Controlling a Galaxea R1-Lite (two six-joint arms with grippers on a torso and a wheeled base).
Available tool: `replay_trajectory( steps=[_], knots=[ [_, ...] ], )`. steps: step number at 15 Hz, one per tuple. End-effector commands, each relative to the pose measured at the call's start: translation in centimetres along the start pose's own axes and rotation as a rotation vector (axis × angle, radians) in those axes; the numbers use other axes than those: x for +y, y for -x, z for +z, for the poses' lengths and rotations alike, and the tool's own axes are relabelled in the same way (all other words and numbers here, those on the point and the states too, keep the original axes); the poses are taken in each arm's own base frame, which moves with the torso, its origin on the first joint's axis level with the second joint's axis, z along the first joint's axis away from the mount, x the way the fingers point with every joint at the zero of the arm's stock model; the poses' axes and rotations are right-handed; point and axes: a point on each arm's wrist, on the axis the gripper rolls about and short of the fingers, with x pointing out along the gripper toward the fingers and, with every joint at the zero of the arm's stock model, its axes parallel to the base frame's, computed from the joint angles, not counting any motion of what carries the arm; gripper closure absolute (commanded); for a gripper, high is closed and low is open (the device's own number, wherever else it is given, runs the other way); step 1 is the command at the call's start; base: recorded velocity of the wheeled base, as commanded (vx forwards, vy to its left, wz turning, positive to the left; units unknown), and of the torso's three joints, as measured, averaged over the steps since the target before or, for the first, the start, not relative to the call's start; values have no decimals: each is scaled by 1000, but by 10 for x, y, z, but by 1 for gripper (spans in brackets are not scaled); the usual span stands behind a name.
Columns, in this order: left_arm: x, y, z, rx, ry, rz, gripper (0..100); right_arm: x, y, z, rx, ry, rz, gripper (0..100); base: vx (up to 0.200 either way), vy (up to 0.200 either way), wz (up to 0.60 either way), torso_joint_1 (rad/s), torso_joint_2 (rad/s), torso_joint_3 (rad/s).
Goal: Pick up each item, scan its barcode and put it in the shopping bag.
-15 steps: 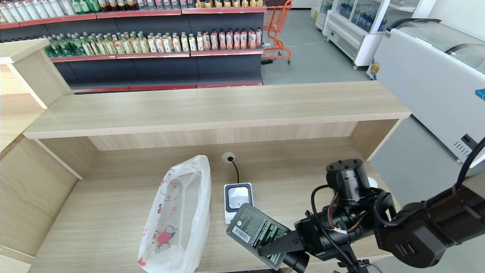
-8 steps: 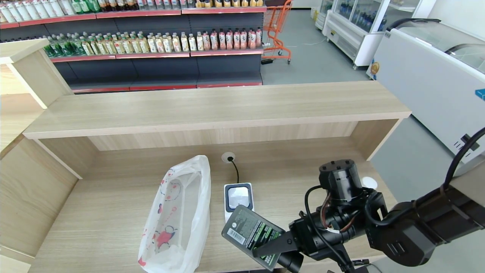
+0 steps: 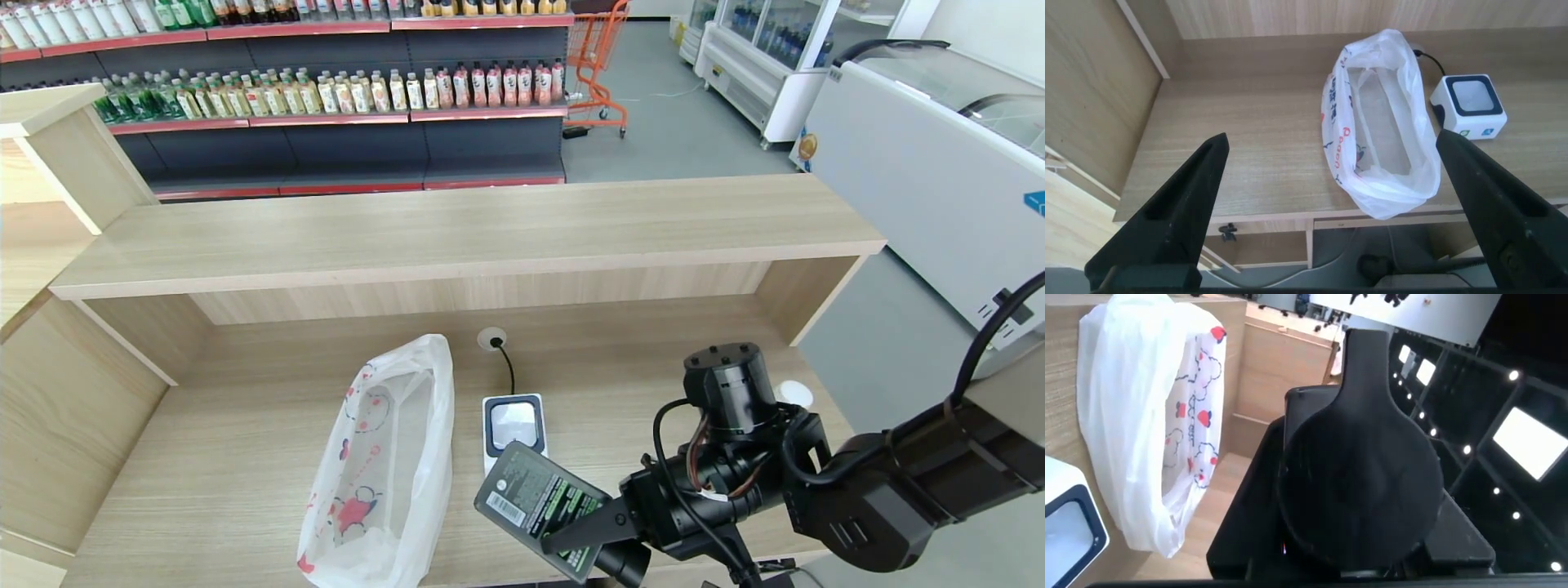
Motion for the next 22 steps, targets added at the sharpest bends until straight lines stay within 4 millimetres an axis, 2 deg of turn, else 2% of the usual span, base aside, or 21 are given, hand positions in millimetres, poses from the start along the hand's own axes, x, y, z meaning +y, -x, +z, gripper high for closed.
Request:
replay_trajectory(
  steps=[1,4,6,7,8,9,10,11,12,13,14,15,16,17,20,22],
  knots=[
    [0,0,0,-1,0,0,0,0,-3,1,-10,0,-5,100,0,0,0,0,0,0],
    [0,0,0,-1,0,0,0,-11,1,-2,7,-77,-14,100,0,0,0,0,0,0],
    [0,0,0,-1,0,0,0,-32,9,-6,29,-235,-32,100,0,0,0,0,0,0],
    [0,0,0,-1,0,0,0,-65,37,-12,125,-334,-38,100,0,0,0,0,0,0],
    [0,0,0,-1,0,0,0,-80,67,-11,249,-433,-19,100,0,0,0,0,0,0],
    [0,0,0,-1,0,0,0,-88,95,-3,392,-597,8,100,0,0,0,0,0,0],
    [0,0,0,-1,0,0,0,-94,106,14,446,-931,-38,100,0,0,0,0,0,0],
    [0,0,0,-1,0,0,0,-104,122,18,515,-1159,-117,100,0,0,0,0,0,0],
    [0,0,0,-1,0,0,0,-108,140,20,610,-1304,-176,100,0,0,0,0,0,0],
    [0,0,0,-1,0,0,0,-102,166,28,781,-1575,-290,100,0,0,0,0,0,0],
    [0,0,0,-1,0,0,0,-91,176,35,882,-1753,-363,100,0,0,0,0,0,0],
    [0,0,0,-1,0,0,0,-73,179,42,950,-2016,-458,100,0,0,0,0,0,0],
    [0,0,0,-1,0,0,0,-65,178,43,958,-2162,-521,100,0,0,0,0,0,0],
    [0,0,0,-1,0,0,0,-53,172,39,958,-2402,-633,100,0,0,0,0,0,0],
    [0,0,0,-1,0,0,0,-38,149,12,877,-2691,-756,100,0,0,0,0,0,0],
    [0,0,0,-1,0,0,0,-24,144,-1,862,-2747,-755,100,0,0,0,0,0,0]
  ],
)
